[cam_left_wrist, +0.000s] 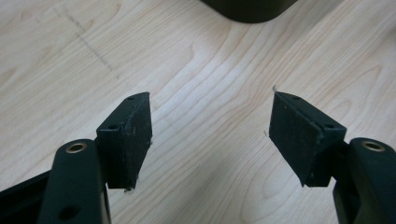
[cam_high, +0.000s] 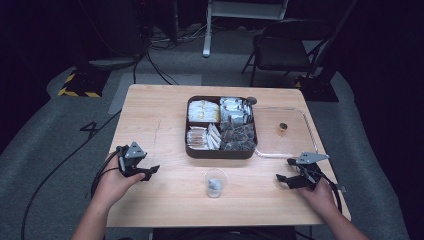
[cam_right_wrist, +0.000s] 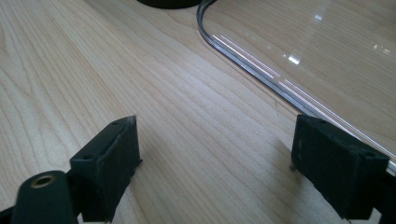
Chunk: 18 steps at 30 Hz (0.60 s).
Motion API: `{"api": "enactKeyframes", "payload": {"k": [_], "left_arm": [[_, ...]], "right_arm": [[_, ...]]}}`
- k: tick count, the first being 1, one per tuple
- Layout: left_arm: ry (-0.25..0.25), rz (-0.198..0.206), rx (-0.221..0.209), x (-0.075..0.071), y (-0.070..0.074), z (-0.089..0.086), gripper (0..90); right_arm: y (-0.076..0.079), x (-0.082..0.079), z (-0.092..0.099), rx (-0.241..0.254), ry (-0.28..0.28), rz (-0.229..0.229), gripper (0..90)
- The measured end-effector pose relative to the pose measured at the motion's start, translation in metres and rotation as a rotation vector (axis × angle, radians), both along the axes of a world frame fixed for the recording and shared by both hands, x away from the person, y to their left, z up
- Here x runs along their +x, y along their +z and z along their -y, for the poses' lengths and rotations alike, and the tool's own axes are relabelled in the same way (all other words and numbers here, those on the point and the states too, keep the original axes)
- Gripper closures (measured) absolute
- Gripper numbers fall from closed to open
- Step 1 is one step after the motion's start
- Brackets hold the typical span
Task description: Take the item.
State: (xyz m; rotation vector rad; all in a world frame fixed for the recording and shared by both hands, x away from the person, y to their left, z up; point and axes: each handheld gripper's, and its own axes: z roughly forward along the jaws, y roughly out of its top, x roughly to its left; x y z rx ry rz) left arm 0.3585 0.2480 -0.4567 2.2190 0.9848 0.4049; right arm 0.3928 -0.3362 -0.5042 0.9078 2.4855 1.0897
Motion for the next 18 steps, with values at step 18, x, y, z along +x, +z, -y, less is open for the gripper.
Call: {"api": "enactKeyframes", "payload": {"k": [18], "left_arm": [[0.094, -0.086, 0.005, -0.011, -0.039, -0.032, 21.0]], "right_arm": [[0.000, 0.000, 0.000, 0.000, 0.000, 0.000, 15.4]]}}
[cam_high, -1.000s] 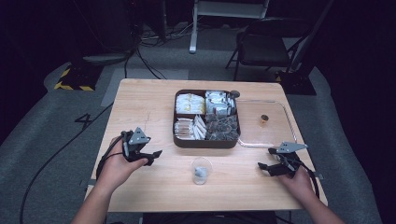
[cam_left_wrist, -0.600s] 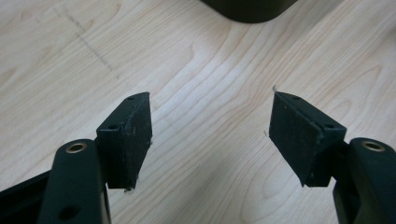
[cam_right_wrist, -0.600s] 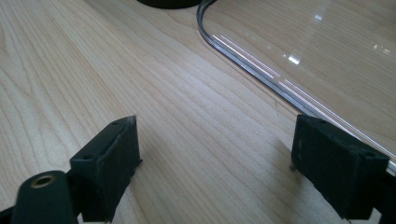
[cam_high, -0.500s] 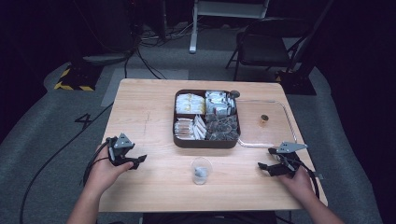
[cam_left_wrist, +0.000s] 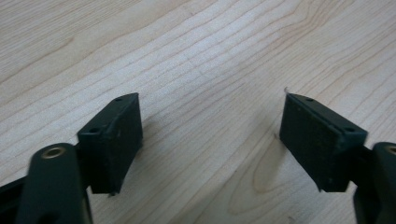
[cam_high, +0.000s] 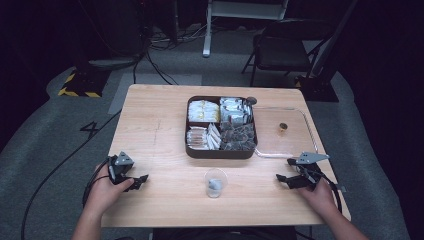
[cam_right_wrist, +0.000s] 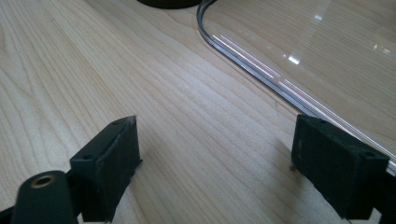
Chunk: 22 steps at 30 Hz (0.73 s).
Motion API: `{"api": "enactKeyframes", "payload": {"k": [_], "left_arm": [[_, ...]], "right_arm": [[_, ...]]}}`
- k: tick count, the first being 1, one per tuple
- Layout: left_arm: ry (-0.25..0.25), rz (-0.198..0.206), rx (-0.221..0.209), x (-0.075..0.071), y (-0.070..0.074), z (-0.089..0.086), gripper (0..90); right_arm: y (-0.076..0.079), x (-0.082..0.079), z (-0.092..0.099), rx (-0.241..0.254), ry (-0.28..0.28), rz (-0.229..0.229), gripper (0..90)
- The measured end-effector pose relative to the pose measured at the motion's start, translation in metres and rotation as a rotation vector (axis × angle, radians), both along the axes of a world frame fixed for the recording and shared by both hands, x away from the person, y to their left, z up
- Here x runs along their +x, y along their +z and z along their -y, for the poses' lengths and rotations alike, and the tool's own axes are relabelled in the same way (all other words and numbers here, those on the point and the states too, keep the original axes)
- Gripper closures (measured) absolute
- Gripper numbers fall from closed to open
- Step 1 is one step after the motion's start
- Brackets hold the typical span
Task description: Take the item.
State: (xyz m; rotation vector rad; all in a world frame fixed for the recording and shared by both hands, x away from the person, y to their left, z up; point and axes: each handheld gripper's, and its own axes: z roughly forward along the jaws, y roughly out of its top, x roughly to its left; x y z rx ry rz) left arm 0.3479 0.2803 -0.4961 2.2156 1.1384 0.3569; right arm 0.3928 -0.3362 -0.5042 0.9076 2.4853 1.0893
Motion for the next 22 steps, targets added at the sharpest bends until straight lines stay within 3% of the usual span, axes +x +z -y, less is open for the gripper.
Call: {"api": "enactKeyframes", "payload": {"k": [3, 6, 16, 22], "left_arm": [[-0.008, 0.032, 0.008, -0.0004, -0.0035, -0.0012, 16.7], [-0.001, 0.068, -0.027, -0.0003, -0.0090, -0.0021, 11.1], [0.061, 0.060, -0.018, -0.0013, -0.0096, 0.0061, 5.7], [0.066, 0.060, -0.016, -0.0015, -0.0095, 0.0064, 5.4]], "right_arm": [[0.0000, 0.0000, 0.0000, 0.000, 0.000, 0.000, 15.4], [0.0000, 0.0000, 0.0000, 0.000, 0.000, 0.000, 15.3], [0.0000, -0.0001, 0.0000, 0.000, 0.000, 0.000, 15.3], [-0.0001, -0.0008, -0.0014, -0.004, -0.015, 0.003, 14.7]]}}
